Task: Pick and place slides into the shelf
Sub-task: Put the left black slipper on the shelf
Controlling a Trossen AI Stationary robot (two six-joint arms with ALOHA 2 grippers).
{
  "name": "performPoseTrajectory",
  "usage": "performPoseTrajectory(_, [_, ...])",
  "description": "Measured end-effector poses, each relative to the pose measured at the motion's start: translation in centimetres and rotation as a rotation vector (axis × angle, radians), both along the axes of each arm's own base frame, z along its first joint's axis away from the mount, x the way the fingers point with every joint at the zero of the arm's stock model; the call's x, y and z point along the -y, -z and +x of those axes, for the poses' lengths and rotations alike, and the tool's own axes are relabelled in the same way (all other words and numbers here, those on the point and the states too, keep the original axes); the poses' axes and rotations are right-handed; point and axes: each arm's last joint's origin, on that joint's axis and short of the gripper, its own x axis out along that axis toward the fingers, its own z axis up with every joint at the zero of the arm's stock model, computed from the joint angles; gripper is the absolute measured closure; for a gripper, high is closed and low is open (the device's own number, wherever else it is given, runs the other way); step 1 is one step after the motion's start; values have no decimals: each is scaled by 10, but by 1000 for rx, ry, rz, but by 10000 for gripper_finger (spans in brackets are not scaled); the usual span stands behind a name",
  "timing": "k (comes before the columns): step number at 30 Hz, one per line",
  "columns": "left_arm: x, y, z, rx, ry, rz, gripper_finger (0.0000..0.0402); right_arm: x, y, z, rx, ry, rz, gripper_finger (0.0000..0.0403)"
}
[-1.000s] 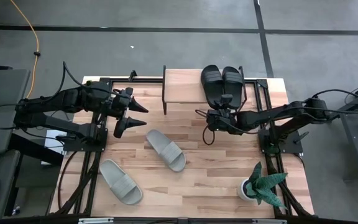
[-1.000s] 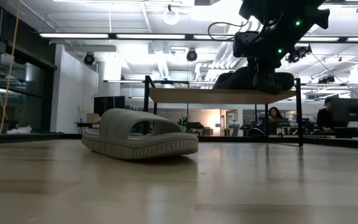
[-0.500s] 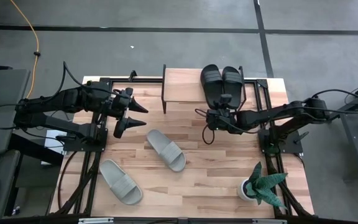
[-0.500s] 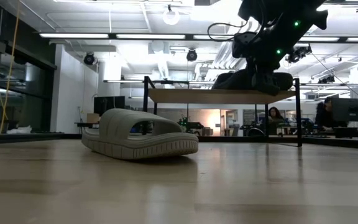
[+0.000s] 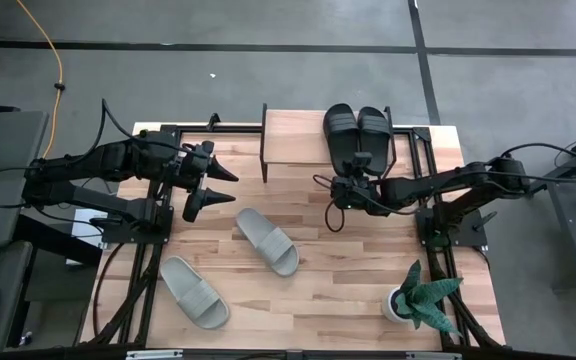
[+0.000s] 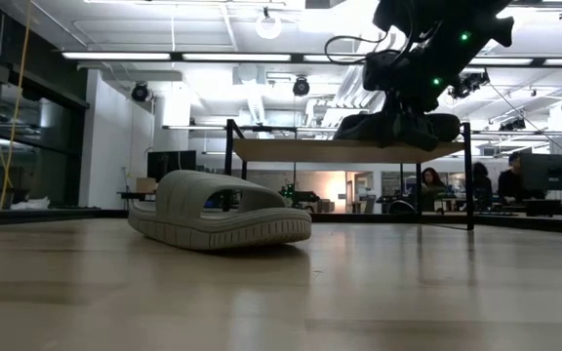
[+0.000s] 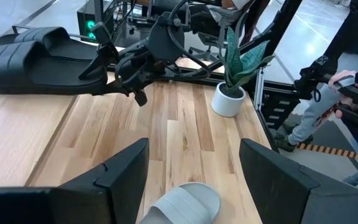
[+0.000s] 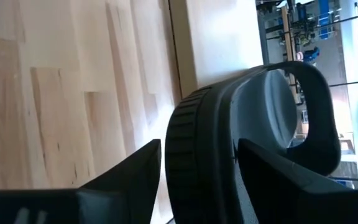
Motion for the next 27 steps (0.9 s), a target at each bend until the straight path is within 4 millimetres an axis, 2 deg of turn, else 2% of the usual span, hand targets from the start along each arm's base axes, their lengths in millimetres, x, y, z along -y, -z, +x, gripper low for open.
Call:
performPoseTrajectory(6, [0,0,0,0,0,2,163,0,-3,3,30,-3,-19,199])
performPoseTrajectory(14, [0,0,0,-5,-2,1,163,-3,-6,5,75,-71,64,199])
performPoseTrajectory(27, [0,3,-1,-38,-1,21,163,-33,-22,-2,159,-151,65,199])
